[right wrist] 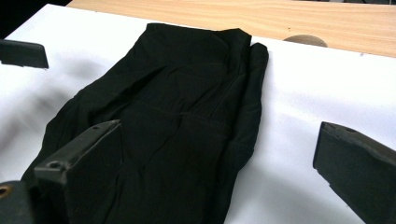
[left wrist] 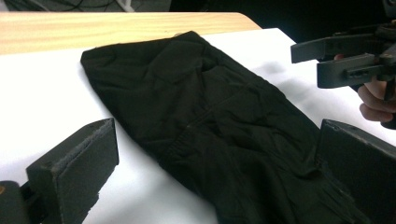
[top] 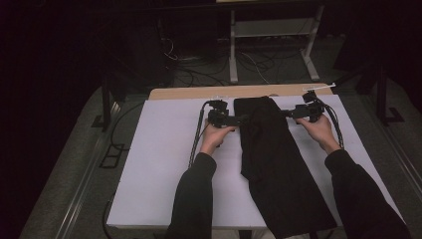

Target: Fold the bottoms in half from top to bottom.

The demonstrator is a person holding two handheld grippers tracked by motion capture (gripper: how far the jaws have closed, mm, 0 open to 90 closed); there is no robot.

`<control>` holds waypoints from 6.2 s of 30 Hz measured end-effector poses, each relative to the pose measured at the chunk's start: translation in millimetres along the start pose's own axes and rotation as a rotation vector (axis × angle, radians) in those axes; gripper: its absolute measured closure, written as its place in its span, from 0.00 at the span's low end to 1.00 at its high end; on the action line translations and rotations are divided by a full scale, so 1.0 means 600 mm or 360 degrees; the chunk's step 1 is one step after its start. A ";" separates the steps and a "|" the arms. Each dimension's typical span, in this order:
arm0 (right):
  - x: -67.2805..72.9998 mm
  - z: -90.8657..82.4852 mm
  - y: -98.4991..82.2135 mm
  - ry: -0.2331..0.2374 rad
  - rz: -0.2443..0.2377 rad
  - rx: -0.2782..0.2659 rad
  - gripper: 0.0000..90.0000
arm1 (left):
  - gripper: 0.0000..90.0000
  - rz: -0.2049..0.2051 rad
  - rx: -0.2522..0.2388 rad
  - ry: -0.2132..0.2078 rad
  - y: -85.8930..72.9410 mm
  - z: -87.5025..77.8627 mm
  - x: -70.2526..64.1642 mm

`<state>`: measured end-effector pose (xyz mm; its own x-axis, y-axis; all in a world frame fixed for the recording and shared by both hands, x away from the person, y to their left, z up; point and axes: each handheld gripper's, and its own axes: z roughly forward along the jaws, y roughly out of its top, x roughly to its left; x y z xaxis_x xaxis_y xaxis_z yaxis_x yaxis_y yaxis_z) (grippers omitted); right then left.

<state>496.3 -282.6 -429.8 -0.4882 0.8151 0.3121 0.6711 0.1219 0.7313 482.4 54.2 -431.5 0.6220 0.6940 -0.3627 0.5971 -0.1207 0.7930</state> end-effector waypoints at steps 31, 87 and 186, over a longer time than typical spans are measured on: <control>-0.014 0.039 0.000 0.0019 0.0094 0.0175 0.23 | 0.16 -0.0266 0.0104 0.0048 -0.027 0.040 0.016; 0.014 0.025 -0.002 0.0105 0.0169 0.0098 0.93 | 0.95 -0.0321 0.0108 -0.0027 -0.021 0.036 -0.002; 0.098 -0.162 -0.130 0.0373 0.0090 -0.0046 0.92 | 0.95 0.0167 0.0121 -0.0394 -0.097 -0.109 -0.159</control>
<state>360.9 -299.4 -409.7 -0.5686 0.6660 0.4828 0.6865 0.0608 0.7246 355.3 41.2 -410.9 0.7816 0.4815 -0.3966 0.5535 -0.2421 0.7969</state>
